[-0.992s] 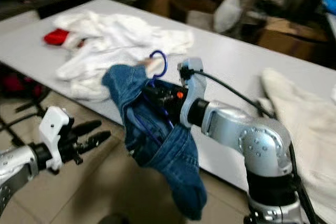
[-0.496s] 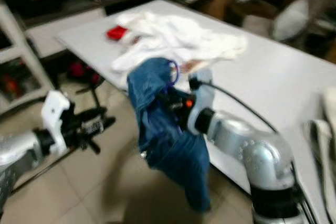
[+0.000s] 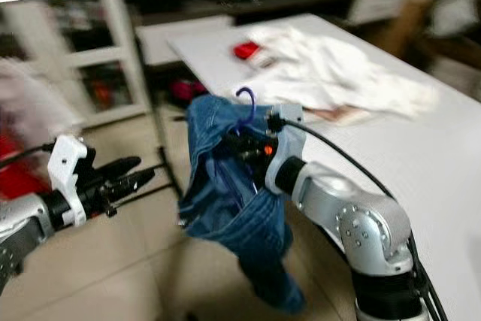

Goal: Hang hanger

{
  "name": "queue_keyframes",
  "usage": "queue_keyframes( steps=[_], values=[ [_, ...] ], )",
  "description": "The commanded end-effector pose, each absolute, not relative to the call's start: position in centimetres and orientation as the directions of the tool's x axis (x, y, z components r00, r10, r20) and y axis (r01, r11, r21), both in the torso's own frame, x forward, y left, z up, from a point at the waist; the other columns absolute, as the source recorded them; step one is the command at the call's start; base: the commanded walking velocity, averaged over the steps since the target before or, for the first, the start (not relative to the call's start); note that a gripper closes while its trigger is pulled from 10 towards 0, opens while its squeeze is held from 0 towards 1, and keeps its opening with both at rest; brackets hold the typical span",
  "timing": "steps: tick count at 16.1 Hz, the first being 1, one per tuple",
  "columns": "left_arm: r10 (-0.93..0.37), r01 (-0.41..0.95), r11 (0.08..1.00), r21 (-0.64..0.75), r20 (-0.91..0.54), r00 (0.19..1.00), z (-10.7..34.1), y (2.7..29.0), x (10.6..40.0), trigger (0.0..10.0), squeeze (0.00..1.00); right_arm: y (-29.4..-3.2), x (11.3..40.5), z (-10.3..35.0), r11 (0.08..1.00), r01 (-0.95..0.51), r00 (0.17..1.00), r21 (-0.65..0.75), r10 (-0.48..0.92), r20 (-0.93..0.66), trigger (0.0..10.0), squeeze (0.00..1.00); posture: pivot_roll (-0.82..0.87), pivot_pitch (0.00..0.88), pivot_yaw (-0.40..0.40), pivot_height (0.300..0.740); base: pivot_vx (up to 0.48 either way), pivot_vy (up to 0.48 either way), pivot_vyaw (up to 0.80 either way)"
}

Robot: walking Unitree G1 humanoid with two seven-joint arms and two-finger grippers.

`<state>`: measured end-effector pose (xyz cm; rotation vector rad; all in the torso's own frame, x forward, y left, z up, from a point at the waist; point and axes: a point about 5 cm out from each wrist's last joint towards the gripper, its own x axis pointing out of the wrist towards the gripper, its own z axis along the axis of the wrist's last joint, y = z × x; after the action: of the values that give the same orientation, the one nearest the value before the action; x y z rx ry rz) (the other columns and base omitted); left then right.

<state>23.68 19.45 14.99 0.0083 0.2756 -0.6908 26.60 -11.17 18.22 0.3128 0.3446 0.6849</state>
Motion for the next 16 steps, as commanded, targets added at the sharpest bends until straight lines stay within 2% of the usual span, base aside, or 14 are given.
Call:
queue_keyframes(
  steps=[1,5,7,11,13,15,16],
  values=[
    [-0.64,0.644,0.761,-0.079,-0.248,0.727,15.3,19.3,23.5,10.0,0.0,-11.3,26.6,18.2,0.732,-0.561,0.726,0.387,0.66,-0.194,10.0,0.0,-0.05,0.0,-0.005,0.74,0.0,0.0,0.77],
    [-0.592,0.598,0.8,-0.06,-0.251,0.766,15.4,19.8,23.6,10.0,0.0,-11.5,26.9,16.8,0.754,-0.541,0.731,0.373,0.641,-0.234,10.0,0.0,-0.04,0.0,-0.022,0.74,0.0,0.0,0.77],
    [-0.528,0.535,0.844,-0.03,-0.219,0.821,15.4,19.6,24.7,10.0,0.0,-12.4,27.4,15.8,0.804,-0.492,0.784,0.335,0.576,-0.231,10.0,0.0,-0.04,0.0,-0.015,0.74,0.0,0.0,0.67],
    [-0.403,0.412,0.911,0.021,-0.169,0.899,15.3,19.0,26.8,10.0,0.0,-14.1,27.8,13.6,0.871,-0.383,0.859,0.307,0.458,-0.228,10.0,0.0,-0.05,0.0,-0.001,0.74,0.0,0.0,0.0],
    [-0.332,0.342,0.938,0.044,-0.16,0.93,14.3,19.0,27.5,10.0,0.0,-15.3,28.4,12.4,0.942,-0.241,0.923,0.233,0.297,-0.246,10.0,0.0,-0.05,0.0,0.007,0.74,0.0,0.0,0.0],
    [-0.343,0.365,0.927,0.084,-0.2,0.918,13.7,19.2,27.0,10.0,0.0,-15.1,28.4,12.3,0.94,-0.278,0.925,0.199,0.318,-0.208,10.0,0.0,-0.04,0.0,-0.001,0.74,0.0,0.0,0.0],
    [-0.345,0.36,0.932,0.043,-0.2,0.917,13.7,19.9,26.8,10.0,0.0,-14.8,28.4,12.5,0.932,-0.325,0.915,0.16,0.353,-0.194,10.0,0.0,-0.03,0.0,-0.004,0.74,0.0,0.0,0.0]
  ],
)
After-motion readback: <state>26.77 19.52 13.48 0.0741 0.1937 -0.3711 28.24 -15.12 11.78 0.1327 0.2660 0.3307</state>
